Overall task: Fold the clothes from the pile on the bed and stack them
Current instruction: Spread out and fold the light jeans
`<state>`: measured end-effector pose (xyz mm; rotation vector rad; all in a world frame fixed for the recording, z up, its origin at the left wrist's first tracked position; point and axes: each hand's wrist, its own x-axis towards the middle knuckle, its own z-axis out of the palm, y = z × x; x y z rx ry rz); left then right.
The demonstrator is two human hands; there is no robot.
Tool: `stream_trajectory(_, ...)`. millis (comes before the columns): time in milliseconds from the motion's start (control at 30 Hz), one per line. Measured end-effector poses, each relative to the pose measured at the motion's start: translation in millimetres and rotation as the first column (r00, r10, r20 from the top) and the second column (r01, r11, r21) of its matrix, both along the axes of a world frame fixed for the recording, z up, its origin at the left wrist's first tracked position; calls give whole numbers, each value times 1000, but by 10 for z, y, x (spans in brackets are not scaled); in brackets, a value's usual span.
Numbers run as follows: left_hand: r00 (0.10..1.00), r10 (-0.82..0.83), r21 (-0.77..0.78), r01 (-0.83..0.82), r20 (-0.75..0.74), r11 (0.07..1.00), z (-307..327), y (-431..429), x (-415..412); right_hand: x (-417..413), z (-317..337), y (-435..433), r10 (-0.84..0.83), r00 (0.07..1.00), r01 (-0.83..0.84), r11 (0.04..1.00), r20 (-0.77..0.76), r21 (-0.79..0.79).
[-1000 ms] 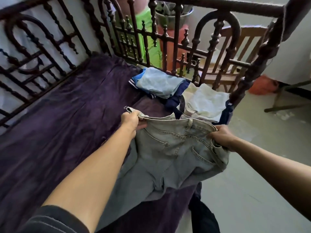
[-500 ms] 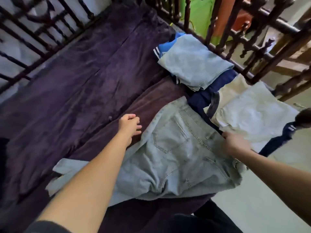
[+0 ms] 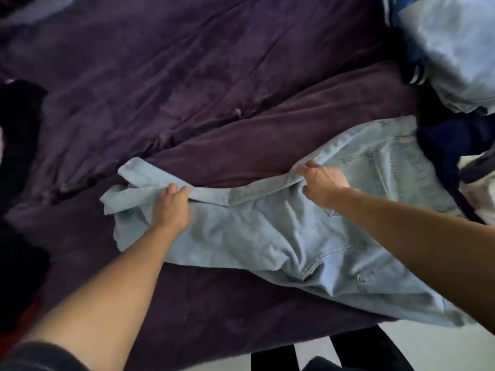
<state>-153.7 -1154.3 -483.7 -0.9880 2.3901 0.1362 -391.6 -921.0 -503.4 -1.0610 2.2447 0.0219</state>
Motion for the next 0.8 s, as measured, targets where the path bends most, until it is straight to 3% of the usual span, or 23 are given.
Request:
stream_trajectory(133,994,-109,-138,106,-12,985,-464,-437,144,159,-414,-246,-29,998,30,999,-60,30)
stream_trajectory(233,994,-98,-216,87,-41,973,-546,-735,196,82,-527,-331,-278,949,266,959,-150,-96)
stream_trajectory(333,972,5,-226,-60,-235,972,-394,-1094,177,-103,-324,-540,-449,878,414,887,-166,-207)
stream_trajectory(500,888,35,-182,-132,-458,974,-107,-1409,-59,-342,-89,-952,-615,775,578,783,-144,-229)
stream_trajectory(567,872,105,-141,-194,-479,971,-34,-1442,-9,-273,-40,-1033,-607,784,578,790,-129,-205)
stream_trajectory(700,843,305,-70,-372,-444,926,-3,-1382,615,254,37,-1147,-392,914,361,902,-103,-236)
stream_trajectory(800,722,573,45,-606,-388,794,1,-1181,1267,973,39,-1196,-219,975,216,934,22,-285)
